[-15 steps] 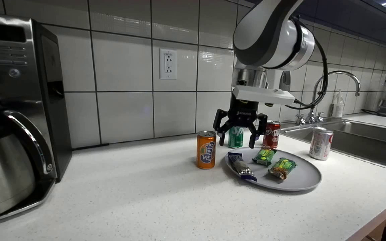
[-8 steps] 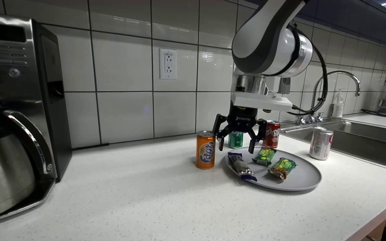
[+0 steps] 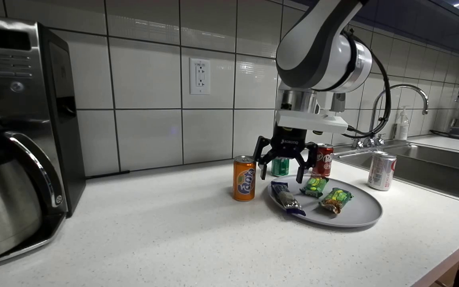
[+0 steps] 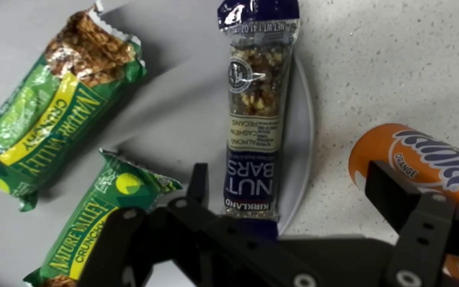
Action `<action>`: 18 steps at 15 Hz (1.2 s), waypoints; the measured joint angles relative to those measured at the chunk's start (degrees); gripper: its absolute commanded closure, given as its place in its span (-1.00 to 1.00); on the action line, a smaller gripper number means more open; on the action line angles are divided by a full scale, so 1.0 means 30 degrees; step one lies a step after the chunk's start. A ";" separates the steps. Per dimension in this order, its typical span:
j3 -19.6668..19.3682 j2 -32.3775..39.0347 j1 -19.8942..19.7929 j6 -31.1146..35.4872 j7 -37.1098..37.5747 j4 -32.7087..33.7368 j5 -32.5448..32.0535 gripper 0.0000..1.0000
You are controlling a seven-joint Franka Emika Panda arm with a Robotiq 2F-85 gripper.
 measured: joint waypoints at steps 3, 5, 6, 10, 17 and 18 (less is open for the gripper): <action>-0.0049 0.0000 -0.0001 0.0089 0.0019 -0.0045 0.0201 -1.00; -0.0082 -0.0001 -0.0001 0.0248 0.0019 -0.0125 0.0381 -1.00; -0.0090 -0.0004 -0.0001 0.0289 0.0019 -0.0150 0.0449 -1.00; -0.0191 -0.0005 -0.0004 0.0419 0.0019 -0.0261 0.0547 -1.00; -0.0357 0.0009 -0.0012 0.0840 0.0019 -0.1329 0.0569 -1.00; -0.0363 0.0008 -0.0012 0.0860 0.0019 -0.1396 0.0569 -1.00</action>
